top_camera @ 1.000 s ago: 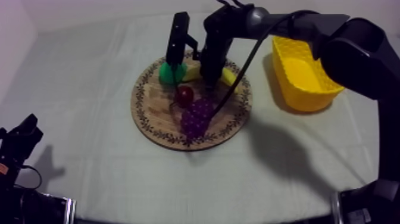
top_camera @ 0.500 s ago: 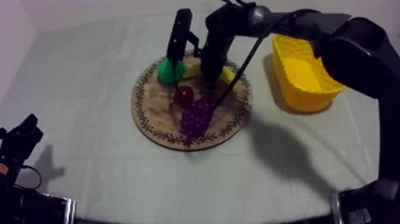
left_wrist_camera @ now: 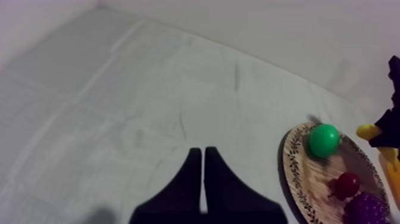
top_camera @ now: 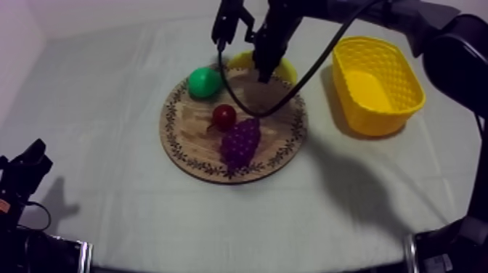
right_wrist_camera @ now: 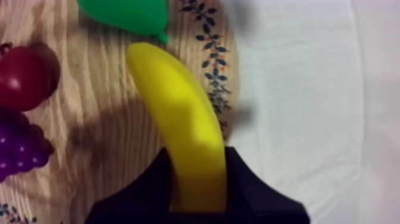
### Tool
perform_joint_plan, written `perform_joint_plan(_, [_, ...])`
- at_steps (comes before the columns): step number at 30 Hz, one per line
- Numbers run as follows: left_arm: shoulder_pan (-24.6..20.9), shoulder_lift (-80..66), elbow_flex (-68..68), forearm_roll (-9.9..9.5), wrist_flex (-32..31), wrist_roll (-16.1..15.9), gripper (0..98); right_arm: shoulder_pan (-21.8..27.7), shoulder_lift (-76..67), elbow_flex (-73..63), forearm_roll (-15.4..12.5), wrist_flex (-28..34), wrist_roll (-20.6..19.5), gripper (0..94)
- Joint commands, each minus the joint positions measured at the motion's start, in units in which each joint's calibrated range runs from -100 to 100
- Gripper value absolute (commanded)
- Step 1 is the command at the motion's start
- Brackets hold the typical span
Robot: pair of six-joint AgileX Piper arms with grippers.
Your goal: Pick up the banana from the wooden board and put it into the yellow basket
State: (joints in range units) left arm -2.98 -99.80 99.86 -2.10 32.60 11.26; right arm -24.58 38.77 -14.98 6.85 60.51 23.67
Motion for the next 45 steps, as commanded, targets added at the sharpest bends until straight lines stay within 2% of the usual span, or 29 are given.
perform_joint_plan(1, [-0.03, -0.03, 0.03, 0.02, -0.02, 0.00, 0.1, 0.20, -3.27, 0.84, -0.01, -0.11, -0.09, 4.7])
perform_joint_plan(12, [-0.03, -0.03, 0.03, 0.02, -0.02, 0.00, 0.1, 0.42, -18.48, 9.97, 1.14, 0.10, -1.89, 4.5])
perform_joint_plan(22, [-0.03, -0.03, 0.03, 0.02, -0.02, 0.00, 0.1, 0.11, -34.46, 26.89, 3.75, -1.66, -5.61, 4.7])
perform_joint_plan(32, [-0.03, -0.03, 0.03, 0.02, -0.02, 0.00, 0.1, 2.04, -45.84, 36.53, 4.71, -1.29, -11.05, 7.3])
perform_joint_plan(40, [-0.03, -0.03, 0.03, 0.02, -0.02, 0.00, 0.1, 5.30, -47.65, 37.54, 3.98, -1.75, -15.93, 7.5])
perform_joint_plan(45, [-0.03, -0.03, 0.03, 0.02, -0.02, 0.00, 0.1, 9.40, -46.13, 34.25, 1.43, -2.07, -18.17, 7.6])
